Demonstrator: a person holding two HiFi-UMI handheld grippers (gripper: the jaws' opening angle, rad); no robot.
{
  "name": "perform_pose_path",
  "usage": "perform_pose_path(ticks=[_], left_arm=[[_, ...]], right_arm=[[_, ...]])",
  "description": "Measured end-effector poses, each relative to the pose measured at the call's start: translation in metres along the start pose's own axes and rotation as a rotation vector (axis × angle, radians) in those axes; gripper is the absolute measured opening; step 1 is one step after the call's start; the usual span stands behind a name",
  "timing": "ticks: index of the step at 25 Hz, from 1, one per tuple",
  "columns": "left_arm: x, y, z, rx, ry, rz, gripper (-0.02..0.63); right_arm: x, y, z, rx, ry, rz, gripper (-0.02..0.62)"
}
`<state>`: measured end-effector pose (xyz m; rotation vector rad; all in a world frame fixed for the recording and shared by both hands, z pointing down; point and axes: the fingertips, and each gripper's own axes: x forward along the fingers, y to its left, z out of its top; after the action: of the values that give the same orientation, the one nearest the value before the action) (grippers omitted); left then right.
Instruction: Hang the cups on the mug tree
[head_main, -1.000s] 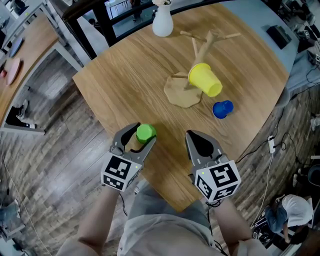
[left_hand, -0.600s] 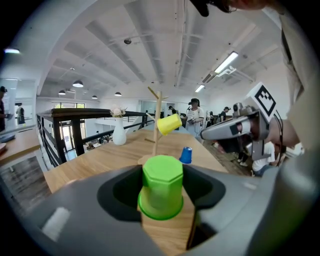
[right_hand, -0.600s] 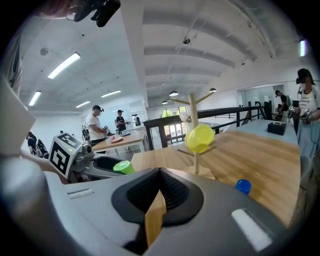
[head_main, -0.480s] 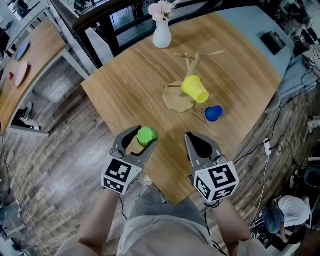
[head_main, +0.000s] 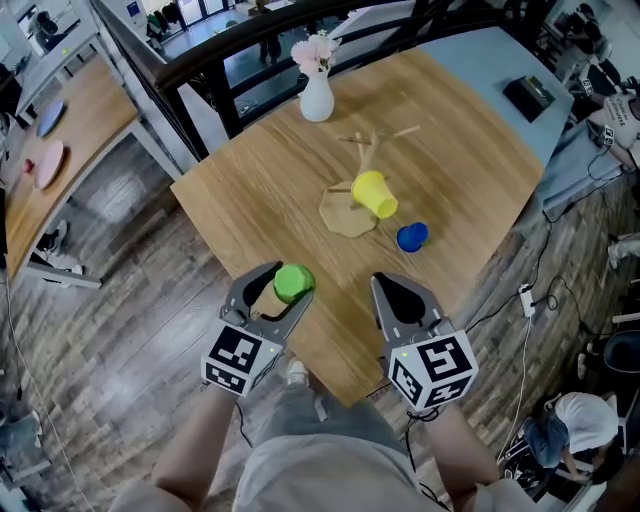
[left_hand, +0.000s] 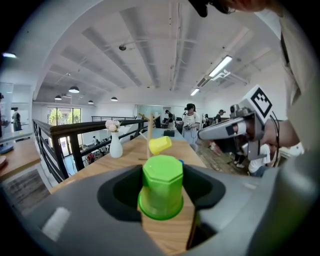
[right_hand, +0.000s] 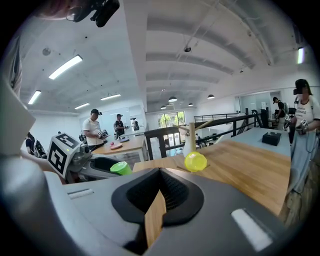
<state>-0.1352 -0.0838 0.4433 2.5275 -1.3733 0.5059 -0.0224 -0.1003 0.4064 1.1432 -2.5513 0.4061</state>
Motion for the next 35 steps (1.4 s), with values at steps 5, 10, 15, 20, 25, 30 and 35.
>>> perform_pose_path(ticks=[5,10,15,20,25,30,35], left_arm=[[-0.012,-0.009,0.008,0.008,0.002,-0.001,0.232],[-0.021,-0.017,0.014,0.01,-0.003,-0.001,0.232],[-0.022,-0.024,0.018,0.001,-0.013,0.004,0.232],[-0.024,-0.03,0.024,-0.009,-0.023,0.012,0.232],[-0.021,-0.024,0.033,-0.018,-0.038,0.022,0.232],[-0.01,-0.012,0.05,-0.009,-0.07,0.026,0.232],[0.011,0.002,0.066,-0.004,-0.101,0.024,0.232]], right_arm=[[-0.02,-0.001,0.01,0.009,-0.023,-0.019,0.0],[-0.033,-0.003,0.015,0.009,-0.031,-0.034,0.0],[-0.042,-0.004,0.016,0.004,-0.036,-0.038,0.0],[-0.053,-0.01,0.016,0.008,-0.041,-0.045,0.0],[-0.053,-0.012,0.023,0.005,-0.052,-0.029,0.0],[-0.045,-0.016,0.033,-0.015,-0.07,-0.024,0.0],[-0.034,-0.023,0.044,-0.014,-0.083,-0.028,0.0]])
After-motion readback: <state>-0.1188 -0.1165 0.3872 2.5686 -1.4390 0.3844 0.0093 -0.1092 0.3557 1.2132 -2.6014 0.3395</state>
